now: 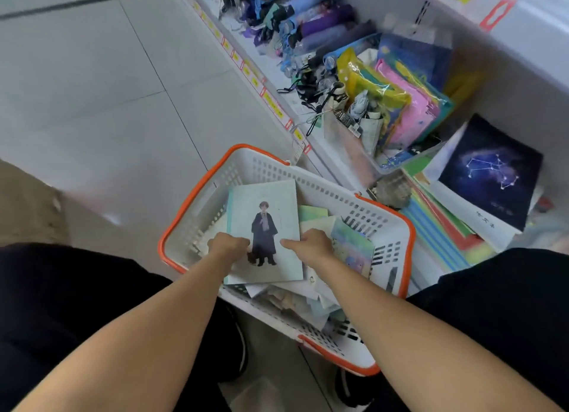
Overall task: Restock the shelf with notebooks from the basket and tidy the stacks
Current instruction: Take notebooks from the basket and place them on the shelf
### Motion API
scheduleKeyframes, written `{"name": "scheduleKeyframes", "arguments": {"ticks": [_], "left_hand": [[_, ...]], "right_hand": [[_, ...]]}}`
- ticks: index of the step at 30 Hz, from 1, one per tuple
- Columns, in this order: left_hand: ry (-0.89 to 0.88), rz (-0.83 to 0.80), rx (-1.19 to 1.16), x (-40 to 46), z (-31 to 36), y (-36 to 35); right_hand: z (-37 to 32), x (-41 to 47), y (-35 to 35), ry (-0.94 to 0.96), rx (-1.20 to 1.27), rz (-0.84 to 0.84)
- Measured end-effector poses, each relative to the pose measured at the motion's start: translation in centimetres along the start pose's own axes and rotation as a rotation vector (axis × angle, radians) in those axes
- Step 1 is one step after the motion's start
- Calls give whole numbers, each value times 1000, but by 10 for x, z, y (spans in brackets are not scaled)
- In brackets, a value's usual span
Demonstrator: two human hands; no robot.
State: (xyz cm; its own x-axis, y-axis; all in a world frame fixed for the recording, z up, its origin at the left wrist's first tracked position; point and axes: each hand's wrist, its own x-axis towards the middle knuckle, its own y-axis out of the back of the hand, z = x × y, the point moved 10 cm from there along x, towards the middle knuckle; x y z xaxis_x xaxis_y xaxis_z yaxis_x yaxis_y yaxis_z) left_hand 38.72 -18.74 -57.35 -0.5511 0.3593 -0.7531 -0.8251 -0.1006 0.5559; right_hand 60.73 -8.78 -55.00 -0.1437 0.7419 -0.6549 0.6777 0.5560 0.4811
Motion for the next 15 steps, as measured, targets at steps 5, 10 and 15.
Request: {"name": "scheduleKeyframes", "arguments": {"ticks": [5, 10, 15], "left_hand": [[16, -18, -226, 26, -20, 3], [23, -30, -268, 14, -19, 9], [-61, -309, -520, -19, 11, 1]], "right_hand": [[6, 7, -22, -61, 132, -165], [-30, -13, -17, 101, 196, -316], [-111, -52, 26, 431, 88, -358]]}}
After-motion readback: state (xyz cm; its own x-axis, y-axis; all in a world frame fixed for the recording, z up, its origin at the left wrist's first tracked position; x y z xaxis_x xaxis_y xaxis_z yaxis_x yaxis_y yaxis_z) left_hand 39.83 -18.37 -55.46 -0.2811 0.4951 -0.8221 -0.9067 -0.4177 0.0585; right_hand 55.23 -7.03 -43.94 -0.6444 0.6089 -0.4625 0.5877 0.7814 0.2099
